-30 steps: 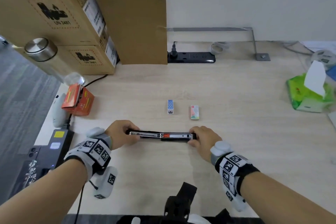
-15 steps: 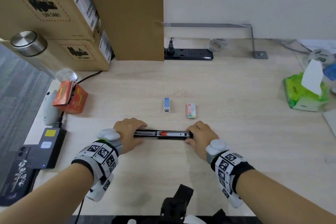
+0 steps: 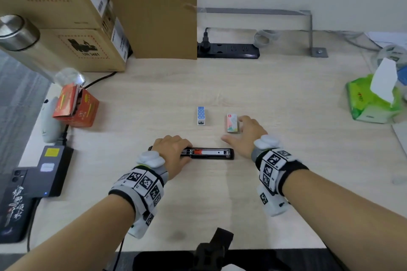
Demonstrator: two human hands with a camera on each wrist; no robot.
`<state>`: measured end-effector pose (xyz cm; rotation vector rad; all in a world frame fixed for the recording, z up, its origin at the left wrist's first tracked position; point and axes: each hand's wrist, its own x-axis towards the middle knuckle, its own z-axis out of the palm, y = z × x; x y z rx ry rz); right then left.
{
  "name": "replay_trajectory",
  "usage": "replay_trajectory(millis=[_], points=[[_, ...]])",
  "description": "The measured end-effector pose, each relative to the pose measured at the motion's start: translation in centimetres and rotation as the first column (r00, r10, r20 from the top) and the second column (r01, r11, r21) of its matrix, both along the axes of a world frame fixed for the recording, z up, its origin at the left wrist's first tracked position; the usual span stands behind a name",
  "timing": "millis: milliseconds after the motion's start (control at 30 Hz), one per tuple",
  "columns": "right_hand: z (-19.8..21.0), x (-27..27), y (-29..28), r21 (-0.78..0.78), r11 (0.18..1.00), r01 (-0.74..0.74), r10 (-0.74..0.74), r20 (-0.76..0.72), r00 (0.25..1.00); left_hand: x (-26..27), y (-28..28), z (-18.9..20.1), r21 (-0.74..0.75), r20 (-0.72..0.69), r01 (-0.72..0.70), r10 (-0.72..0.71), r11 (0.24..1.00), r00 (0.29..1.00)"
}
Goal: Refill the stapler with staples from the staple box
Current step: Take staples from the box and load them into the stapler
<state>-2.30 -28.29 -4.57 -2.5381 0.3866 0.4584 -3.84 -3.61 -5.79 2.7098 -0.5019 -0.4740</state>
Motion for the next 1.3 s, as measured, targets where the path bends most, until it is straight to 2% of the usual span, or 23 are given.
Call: replay_trajectory(millis=[233, 400, 500, 600, 667, 733, 833, 900, 967, 1067, 1233, 1300], points=[[0.3, 2.2, 1.2, -0.132, 0.991, -0.010, -0.003, -0.101, 0.995, 0.5, -0.2, 0.2, 0.012, -0.021, 0.000, 0.000, 1.000, 1.000], [0.2, 2.4, 1.7, -0.138, 0.990, 0.021, -0.034, -0.087, 0.996, 0.2, -0.2, 0.4, 0.002, -0.006, -0.011, 0.011, 1.000, 1.000], [1.0, 1.8, 1.0, -0.081, 0.997, 0.015, -0.021, -0.082, 0.996, -0.3, -0.5, 0.9, -0.103, 0.068, -0.027, 0.034, 0.994, 0.997], [1.6, 0.1, 0.8, 0.035, 0.999, 0.002, -0.004, 0.057, 0.998, -0.7, -0.9, 1.9, -0.322, 0.078, -0.110, 0.143, 0.940, 0.987], [1.8, -1.7, 1.0, 0.117, 0.991, -0.071, 0.049, 0.183, 0.982, -0.9, -1.2, 2.9, -0.425, -0.048, -0.230, 0.232, 0.875, 0.972], [2.0, -3.7, 1.1, 0.167, 0.971, -0.172, 0.125, 0.260, 0.957, -1.1, -1.7, 3.6, -0.444, -0.238, -0.361, 0.281, 0.820, 0.930], [2.0, -6.1, 1.4, 0.205, 0.935, -0.288, 0.211, 0.332, 0.919, -1.6, -2.6, 4.0, -0.472, -0.512, -0.531, 0.271, 0.704, 0.815], [1.8, -7.4, 1.6, 0.221, 0.913, -0.342, 0.254, 0.347, 0.903, -2.3, -3.2, 3.8, -0.476, -0.626, -0.611, 0.245, 0.632, 0.741], [1.5, -8.3, 2.0, 0.221, 0.905, -0.362, 0.272, 0.354, 0.895, -3.1, -3.7, 3.6, -0.462, -0.673, -0.641, 0.229, 0.613, 0.703], [1.2, -9.2, 2.0, 0.223, 0.914, -0.340, 0.247, 0.360, 0.900, -3.8, -4.2, 3.4, -0.460, -0.679, -0.659, 0.243, 0.595, 0.693], [0.6, -9.6, 1.9, 0.198, 0.934, -0.297, 0.229, 0.305, 0.924, -4.4, -4.0, 3.3, -0.458, -0.703, -0.743, 0.313, 0.489, 0.639], [0.4, -9.7, 2.2, 0.201, 0.935, -0.294, 0.231, 0.286, 0.930, -4.7, -4.0, 3.2, -0.450, -0.691, -0.739, 0.328, 0.501, 0.644]])
